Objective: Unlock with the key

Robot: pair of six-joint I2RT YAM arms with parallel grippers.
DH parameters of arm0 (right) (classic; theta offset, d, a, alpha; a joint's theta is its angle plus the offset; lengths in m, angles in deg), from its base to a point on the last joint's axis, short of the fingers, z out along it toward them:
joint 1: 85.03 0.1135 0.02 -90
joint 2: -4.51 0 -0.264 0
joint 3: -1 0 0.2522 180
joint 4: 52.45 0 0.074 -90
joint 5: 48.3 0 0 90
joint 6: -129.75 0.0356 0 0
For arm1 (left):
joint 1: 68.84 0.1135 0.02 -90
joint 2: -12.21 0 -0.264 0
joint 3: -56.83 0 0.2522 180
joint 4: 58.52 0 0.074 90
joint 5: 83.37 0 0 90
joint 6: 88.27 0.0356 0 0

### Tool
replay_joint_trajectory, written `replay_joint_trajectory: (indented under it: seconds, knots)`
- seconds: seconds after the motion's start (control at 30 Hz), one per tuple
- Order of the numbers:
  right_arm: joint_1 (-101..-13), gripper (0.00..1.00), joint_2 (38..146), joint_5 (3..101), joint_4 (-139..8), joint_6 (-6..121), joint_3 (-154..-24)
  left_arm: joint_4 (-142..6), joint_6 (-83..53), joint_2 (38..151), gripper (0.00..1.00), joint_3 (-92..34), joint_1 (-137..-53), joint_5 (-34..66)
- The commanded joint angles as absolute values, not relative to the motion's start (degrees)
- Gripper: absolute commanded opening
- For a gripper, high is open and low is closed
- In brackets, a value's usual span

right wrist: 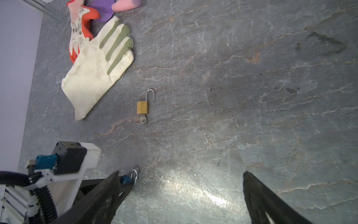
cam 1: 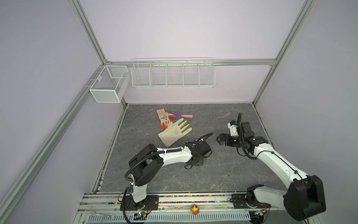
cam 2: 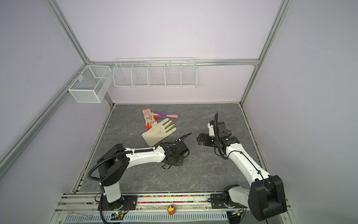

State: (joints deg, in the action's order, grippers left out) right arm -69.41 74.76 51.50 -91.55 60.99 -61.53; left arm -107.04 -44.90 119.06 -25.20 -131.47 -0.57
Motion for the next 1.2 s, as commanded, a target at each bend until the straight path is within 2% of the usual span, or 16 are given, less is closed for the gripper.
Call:
replay_joint_trajectory:
  seconds: [0.0,0.23,0.3,0.4,0.5,0.57,0.73,0.8,0.97,1.07,1.17]
  knots:
    - [-69.91,0.99,72.94,49.90,-90.64,61.46,-60.03,-109.63,-45.79,119.51,0.39,-27.05,-131.55,-0.74]
    - [-72.26,0.99,69.38,45.79,-89.73,61.78,-59.51,-112.56,-47.41,110.63,0.62,-29.35,-130.11,-5.99]
    - [-75.02,0.97,67.56,42.93,-88.46,62.17,-59.78,-112.60,-46.97,106.14,0.73,-28.81,-128.42,-8.86]
    - [-78.19,0.92,65.26,34.00,-85.63,62.39,-58.78,-111.71,-44.31,97.36,0.85,-26.62,-123.24,-16.96]
    - [-82.84,0.89,63.37,28.78,-80.44,63.78,-55.40,-107.75,-39.96,87.81,1.00,-20.57,-116.06,-31.34]
    - [-85.76,0.89,62.75,25.23,-75.78,63.61,-52.25,-102.96,-35.53,81.75,1.00,-14.82,-108.50,-37.60]
    - [-88.91,0.89,65.73,17.56,-63.34,57.77,-45.25,-85.17,-23.40,75.50,1.00,-0.14,-87.42,-38.95]
    - [-89.20,0.89,68.38,17.35,-55.99,55.83,-41.89,-79.17,-20.57,76.11,0.99,3.75,-82.37,-38.91]
    - [-89.42,0.89,80.92,24.07,-39.54,52.84,-38.42,-46.43,-8.46,84.07,1.00,17.47,-77.96,-35.26]
    - [-88.54,0.89,85.61,30.35,-38.75,47.87,-42.05,-36.06,-6.34,88.27,0.99,20.20,-76.18,-29.27]
    - [-88.75,0.89,87.33,31.32,-32.43,45.03,-41.15,-31.33,-4.33,90.23,0.99,20.43,-75.48,-26.95]
